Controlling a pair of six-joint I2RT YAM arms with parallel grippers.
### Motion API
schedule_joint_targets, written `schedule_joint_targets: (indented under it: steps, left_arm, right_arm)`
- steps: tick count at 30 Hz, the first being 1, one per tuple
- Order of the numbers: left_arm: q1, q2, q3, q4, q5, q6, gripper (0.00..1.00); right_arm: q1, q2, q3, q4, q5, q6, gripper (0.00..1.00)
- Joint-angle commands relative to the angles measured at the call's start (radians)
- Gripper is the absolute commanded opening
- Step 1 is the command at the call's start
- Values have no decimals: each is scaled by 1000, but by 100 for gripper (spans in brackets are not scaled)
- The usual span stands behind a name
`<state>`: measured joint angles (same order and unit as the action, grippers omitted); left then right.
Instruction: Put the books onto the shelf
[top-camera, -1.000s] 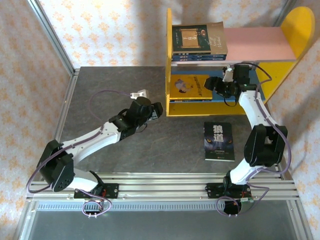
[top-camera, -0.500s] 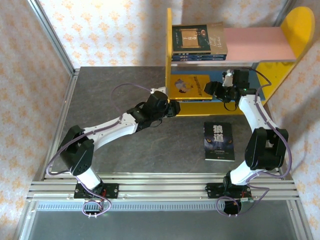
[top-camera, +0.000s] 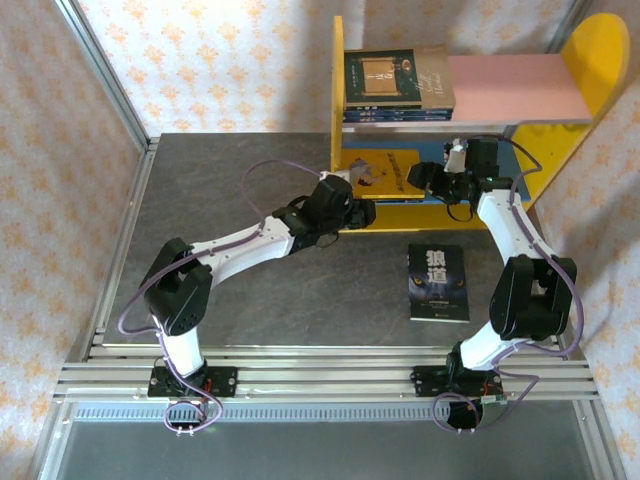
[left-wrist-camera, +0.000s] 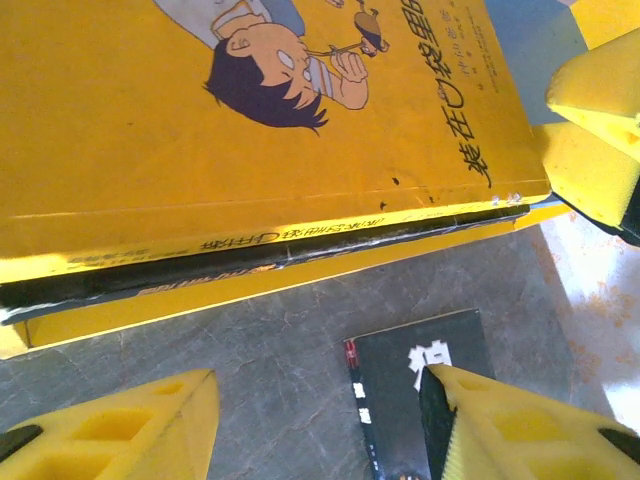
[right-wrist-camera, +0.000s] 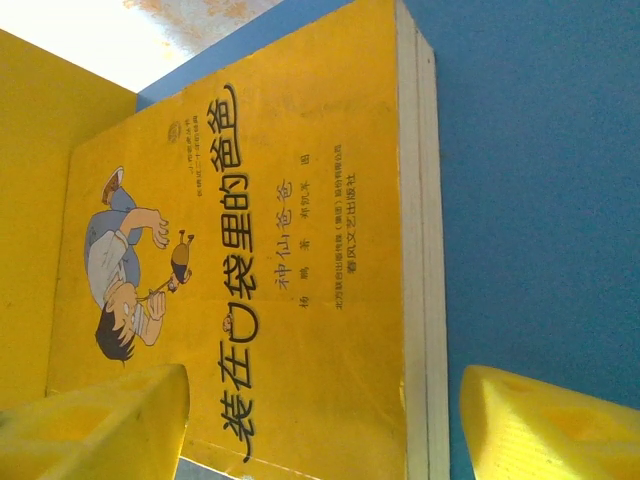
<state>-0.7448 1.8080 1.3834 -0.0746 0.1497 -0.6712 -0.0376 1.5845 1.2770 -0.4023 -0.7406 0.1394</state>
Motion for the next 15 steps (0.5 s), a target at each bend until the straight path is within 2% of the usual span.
schedule_joint_targets:
  steps: [1,15]
  left_arm:
    - [10,22,41,-20,-23,28,56]
    - [24,69,74,-35,-52,48,55]
  right_arm:
    - [10,-9,-7,26,-14,8,71]
    - [30,20,19,25,-32,12,71]
